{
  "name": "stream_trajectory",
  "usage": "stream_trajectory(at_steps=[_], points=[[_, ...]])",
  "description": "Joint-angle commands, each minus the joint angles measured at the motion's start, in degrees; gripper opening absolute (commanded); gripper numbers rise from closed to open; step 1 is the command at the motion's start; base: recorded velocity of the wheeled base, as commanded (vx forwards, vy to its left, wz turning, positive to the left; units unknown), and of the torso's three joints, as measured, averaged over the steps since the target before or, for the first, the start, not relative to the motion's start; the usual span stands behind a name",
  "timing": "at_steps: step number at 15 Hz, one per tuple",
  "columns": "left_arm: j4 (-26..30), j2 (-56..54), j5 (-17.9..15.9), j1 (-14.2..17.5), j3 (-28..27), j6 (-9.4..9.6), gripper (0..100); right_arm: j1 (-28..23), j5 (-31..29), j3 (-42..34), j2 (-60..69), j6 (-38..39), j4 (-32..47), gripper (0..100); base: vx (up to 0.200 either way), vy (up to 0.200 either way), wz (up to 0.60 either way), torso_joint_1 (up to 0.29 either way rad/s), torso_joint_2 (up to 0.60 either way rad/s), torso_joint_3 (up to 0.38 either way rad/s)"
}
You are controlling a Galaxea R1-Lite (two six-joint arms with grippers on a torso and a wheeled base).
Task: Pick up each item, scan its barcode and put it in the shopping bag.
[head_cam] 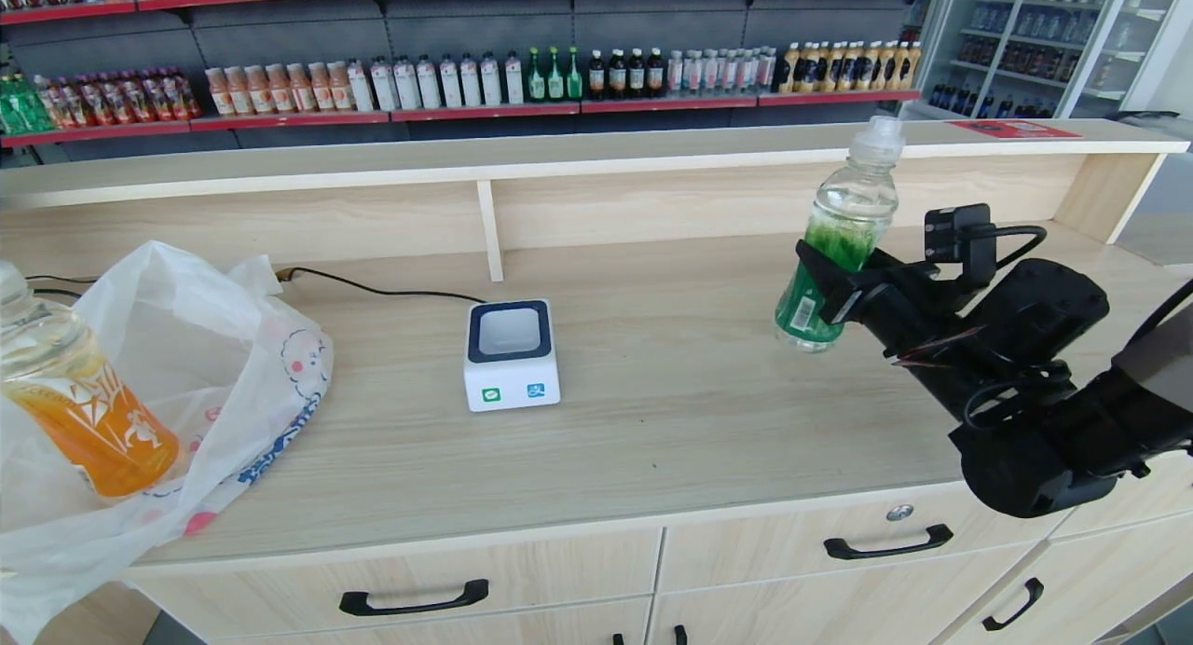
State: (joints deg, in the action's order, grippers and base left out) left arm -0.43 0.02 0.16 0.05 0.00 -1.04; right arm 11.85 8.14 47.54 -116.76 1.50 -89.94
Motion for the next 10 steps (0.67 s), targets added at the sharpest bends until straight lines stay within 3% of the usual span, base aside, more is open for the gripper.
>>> stream_trajectory(at_steps=[1,4,8,10], points=[[-0.01,-0.02,0.02,0.04,0.00,-0.02,100,0.10,0.12,-3.95,5.76,-0.01,-0.06,0,0.000,0.000,0.00,0.000,0.00,0.000],[-0.01,0.06,0.02,0.04,0.00,-0.02,100,3.36,0.29,-11.68,15.16,-0.27,-0.06,0,0.000,0.000,0.00,0.000,0.00,0.000],[0.08,0.06,0.02,0.04,0.00,-0.02,100,14.25,0.03,-18.89,23.33,-2.47,-0.06,0,0.000,0.000,0.00,0.000,0.00,0.000],[-0.01,0.06,0.02,0.04,0.00,-0.02,100,24.19,-4.19,-22.41,25.62,-4.84,-0.06,0,0.000,0.000,0.00,0.000,0.00,0.000]])
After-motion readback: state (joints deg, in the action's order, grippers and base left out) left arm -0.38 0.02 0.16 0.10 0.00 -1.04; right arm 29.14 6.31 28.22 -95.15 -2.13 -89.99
